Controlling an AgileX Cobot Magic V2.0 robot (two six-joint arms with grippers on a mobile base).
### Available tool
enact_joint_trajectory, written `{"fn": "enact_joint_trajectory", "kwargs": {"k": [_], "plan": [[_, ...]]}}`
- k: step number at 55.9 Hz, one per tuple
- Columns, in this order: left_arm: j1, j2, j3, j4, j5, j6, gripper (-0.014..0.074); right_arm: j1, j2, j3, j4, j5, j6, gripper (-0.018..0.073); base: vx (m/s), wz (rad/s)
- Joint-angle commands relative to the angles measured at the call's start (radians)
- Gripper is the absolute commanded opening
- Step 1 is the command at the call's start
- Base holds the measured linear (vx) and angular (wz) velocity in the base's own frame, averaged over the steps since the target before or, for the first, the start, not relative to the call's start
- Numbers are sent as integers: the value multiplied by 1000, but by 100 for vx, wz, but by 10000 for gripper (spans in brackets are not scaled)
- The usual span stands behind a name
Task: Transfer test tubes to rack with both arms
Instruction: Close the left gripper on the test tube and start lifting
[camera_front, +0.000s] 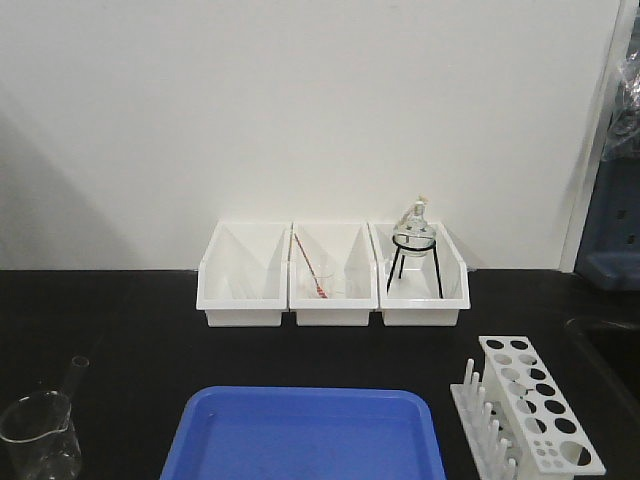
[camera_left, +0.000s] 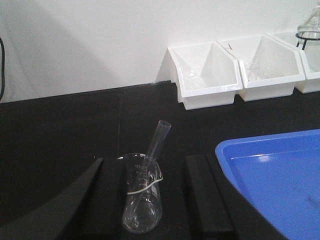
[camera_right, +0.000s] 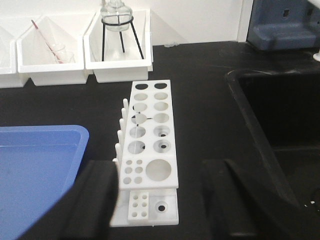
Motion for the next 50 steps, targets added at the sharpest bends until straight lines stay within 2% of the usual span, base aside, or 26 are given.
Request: {"fn": "enact_joint_trajectory", "kwargs": {"k": [1,7,11,30,44,50], "plan": [[-3,47,-32,57,-71,56,468,1,9,-35,-8,-89,-1,542,0,0],[-3,128,-32,145,-117,133,471,1,9,-35,-8,-87,-1,551,0,0],[-3,202,-34,173,-207,149,471,1,9,-35,-8,-88,-1,552,0,0],[-3,602,-170,166,-424,150,471,1,9,-35,-8,-83,-1,552,0,0],[-3,815,-308,166,-471,152,471,1,9,-35,-8,-82,-1,552,0,0],[-3,882,-359,166,-481,202,486,1,9,-35,-8,-81,-1,552,0,0]]}}
